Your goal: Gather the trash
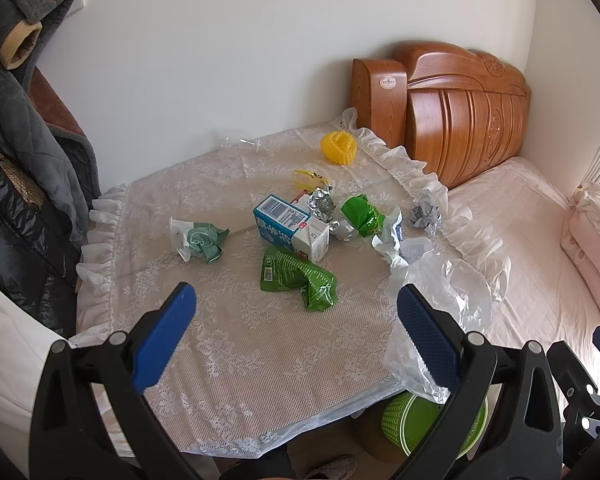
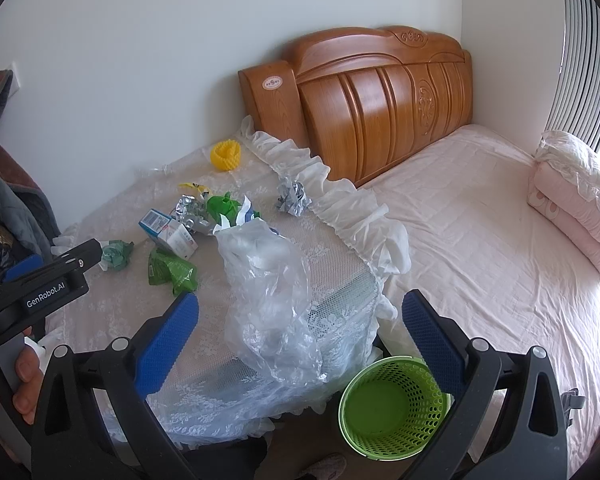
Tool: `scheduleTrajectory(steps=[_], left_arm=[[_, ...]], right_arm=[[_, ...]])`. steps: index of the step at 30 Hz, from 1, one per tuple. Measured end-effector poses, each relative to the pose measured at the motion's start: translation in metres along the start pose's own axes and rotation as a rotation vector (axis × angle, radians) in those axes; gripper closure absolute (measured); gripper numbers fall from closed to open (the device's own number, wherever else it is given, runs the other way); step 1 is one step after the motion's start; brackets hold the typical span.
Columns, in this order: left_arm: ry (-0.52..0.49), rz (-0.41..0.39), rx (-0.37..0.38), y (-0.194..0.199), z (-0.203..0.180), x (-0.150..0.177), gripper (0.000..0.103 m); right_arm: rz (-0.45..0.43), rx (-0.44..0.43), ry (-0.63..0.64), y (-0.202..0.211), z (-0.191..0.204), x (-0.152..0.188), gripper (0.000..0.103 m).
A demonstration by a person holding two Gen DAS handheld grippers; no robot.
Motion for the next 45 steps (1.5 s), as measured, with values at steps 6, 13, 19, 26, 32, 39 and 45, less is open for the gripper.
scheduleTrajectory(steps=[6, 13, 19, 26, 32, 39, 45], left_arm=[[0.000, 0.002, 0.002, -0.002, 0.004, -0.012, 0.006], [-0.005, 0.010, 0.001, -0.007, 0.008, -0.009, 0.006], [0.007, 0.066, 0.025, -0.032, 0.031, 0.011, 0.006], [0.016, 0.153, 0.016, -0.070, 0.071, 0.034, 0.006], [0.029, 0.185, 0.021, -0.096, 0.088, 0.034, 0.006], [-0.018, 0.217, 0.108, -0.136, 0.054, 0.016, 0.006], [0.117, 0.336, 0.136, -0.187, 0.031, 0.003, 0.007]], right_arm=[[0.001, 0.001, -0.001, 0.000, 0.000, 0.000, 0.002], [0.006, 0.003, 0.001, -0.002, 0.000, 0.003, 0.002], [0.058, 0.004, 0.006, -0.023, -0.005, 0.020, 0.002], [0.151, -0.029, 0.002, -0.059, -0.006, 0.049, 0.002], [0.182, -0.052, -0.009, -0.093, 0.002, 0.051, 0.002], [0.192, -0.034, -0.003, -0.147, 0.020, 0.026, 0.002], [0.232, -0.011, -0.005, -0.187, 0.028, 0.018, 0.050]])
Point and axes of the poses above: each gripper's, at about its wrist camera, not at the fingertips, and y roughly against the way its jaws point, z to its left, x to its underside, the point moved 3 cm from there along -y, roughly the way its jaws point, and after that the axes turned 1 degree about z, right-handed, at the moved point
